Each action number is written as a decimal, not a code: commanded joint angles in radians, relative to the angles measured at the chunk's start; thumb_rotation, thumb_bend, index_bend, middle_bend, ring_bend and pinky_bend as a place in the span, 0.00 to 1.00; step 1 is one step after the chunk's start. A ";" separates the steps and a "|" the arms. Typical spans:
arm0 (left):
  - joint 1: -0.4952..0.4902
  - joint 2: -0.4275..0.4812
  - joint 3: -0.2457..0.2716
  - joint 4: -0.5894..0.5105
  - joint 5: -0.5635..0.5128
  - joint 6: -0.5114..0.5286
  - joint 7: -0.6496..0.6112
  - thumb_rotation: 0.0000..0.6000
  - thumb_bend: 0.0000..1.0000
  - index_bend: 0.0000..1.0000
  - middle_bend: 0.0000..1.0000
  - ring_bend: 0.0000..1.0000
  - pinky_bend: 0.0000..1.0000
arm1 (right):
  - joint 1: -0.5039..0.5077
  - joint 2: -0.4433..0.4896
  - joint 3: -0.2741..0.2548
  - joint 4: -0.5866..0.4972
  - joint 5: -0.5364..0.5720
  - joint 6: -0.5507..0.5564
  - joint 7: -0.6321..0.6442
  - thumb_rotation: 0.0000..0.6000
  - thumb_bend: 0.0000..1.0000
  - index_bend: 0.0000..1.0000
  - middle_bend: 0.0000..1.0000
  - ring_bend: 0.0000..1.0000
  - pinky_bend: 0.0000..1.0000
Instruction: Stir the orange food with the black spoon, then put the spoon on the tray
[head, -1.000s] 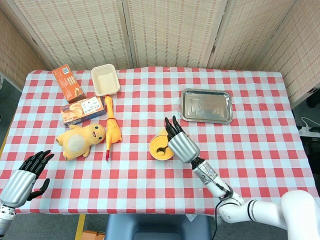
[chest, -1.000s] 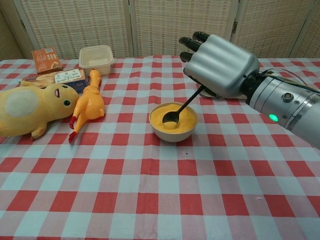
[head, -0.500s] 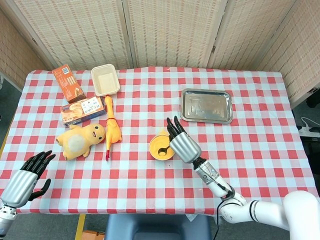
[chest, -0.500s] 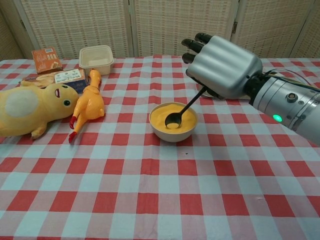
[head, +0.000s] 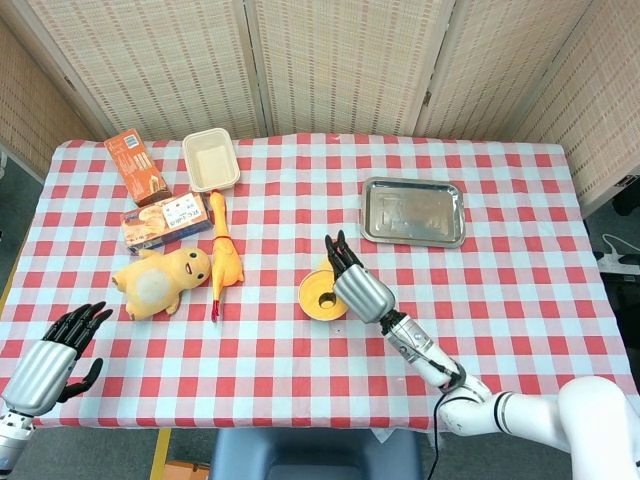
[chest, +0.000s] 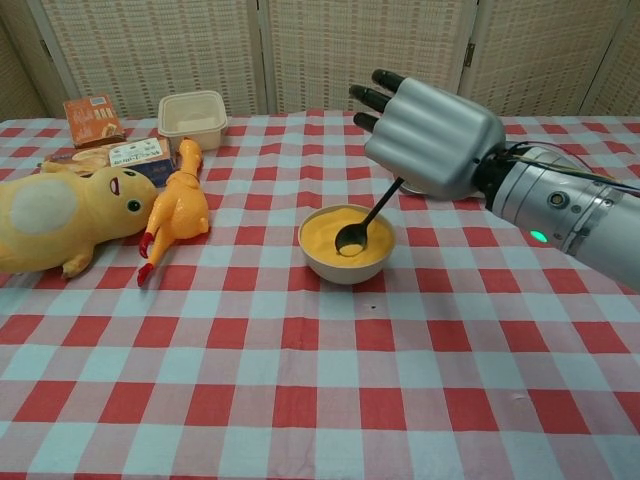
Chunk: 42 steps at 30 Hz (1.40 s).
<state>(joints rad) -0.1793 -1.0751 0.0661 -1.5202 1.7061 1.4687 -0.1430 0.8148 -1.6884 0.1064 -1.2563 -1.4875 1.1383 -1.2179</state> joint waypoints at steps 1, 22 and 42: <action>0.000 0.000 0.000 0.000 -0.001 0.000 0.000 1.00 0.51 0.00 0.00 0.00 0.13 | 0.007 -0.015 0.009 0.026 0.000 -0.004 -0.009 1.00 0.39 0.84 0.24 0.04 0.13; 0.001 0.000 -0.002 -0.005 -0.004 0.000 0.007 1.00 0.51 0.00 0.00 0.00 0.14 | -0.044 -0.017 0.007 0.007 -0.045 0.075 0.115 1.00 0.39 0.84 0.24 0.04 0.13; -0.004 0.001 -0.003 0.004 -0.007 -0.006 -0.013 1.00 0.51 0.00 0.00 0.00 0.14 | 0.009 -0.076 0.004 0.168 -0.102 0.021 0.025 1.00 0.39 0.84 0.24 0.06 0.13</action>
<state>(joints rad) -0.1829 -1.0737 0.0632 -1.5157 1.6990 1.4629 -0.1558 0.8226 -1.7632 0.1097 -1.0899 -1.5887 1.1604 -1.1921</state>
